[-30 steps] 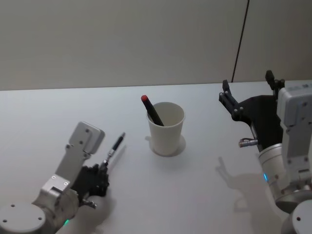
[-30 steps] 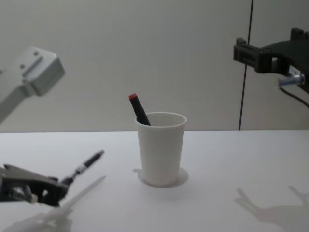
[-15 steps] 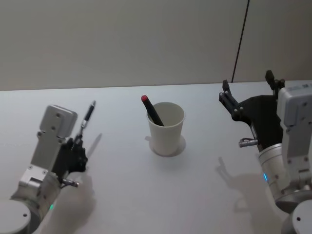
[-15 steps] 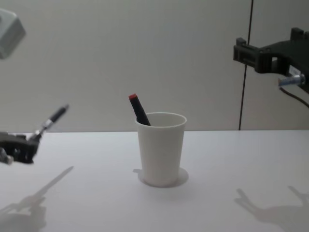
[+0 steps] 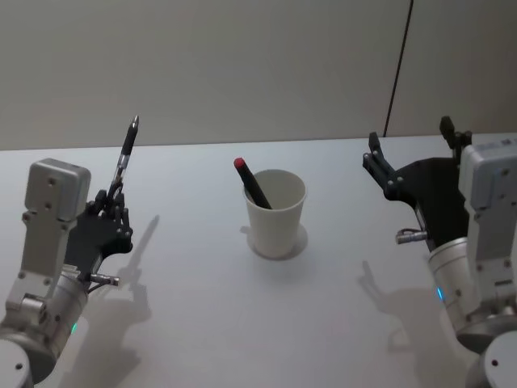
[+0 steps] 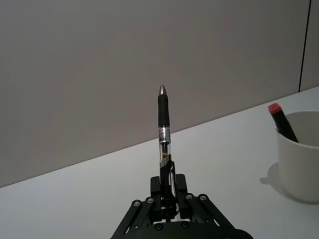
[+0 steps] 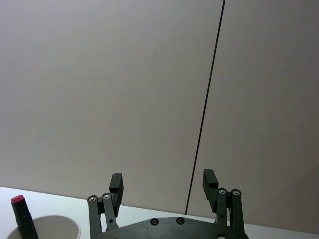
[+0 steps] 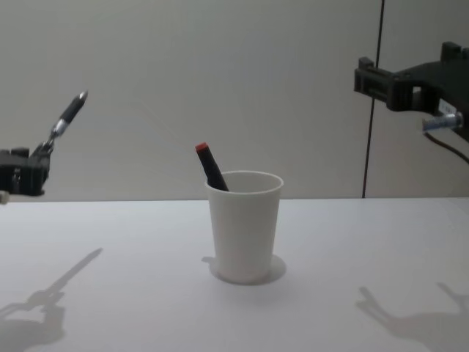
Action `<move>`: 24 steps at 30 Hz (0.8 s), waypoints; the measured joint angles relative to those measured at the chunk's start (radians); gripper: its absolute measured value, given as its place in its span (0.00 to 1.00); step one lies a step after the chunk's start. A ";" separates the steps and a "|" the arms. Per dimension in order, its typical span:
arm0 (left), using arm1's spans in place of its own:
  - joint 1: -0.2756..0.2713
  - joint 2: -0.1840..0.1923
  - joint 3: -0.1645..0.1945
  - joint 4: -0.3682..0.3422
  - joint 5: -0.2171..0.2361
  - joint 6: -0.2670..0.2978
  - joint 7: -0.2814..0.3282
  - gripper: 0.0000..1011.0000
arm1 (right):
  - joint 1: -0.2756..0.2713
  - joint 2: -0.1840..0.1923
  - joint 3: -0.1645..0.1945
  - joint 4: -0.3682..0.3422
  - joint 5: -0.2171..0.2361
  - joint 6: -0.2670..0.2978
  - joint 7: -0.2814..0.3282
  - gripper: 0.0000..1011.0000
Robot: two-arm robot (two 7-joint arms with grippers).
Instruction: Place the pen into the pen holder.
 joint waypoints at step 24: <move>-0.022 -0.006 -0.019 0.117 -0.069 -0.397 -0.315 0.18 | 0.000 0.000 0.000 0.000 0.000 0.000 0.000 0.99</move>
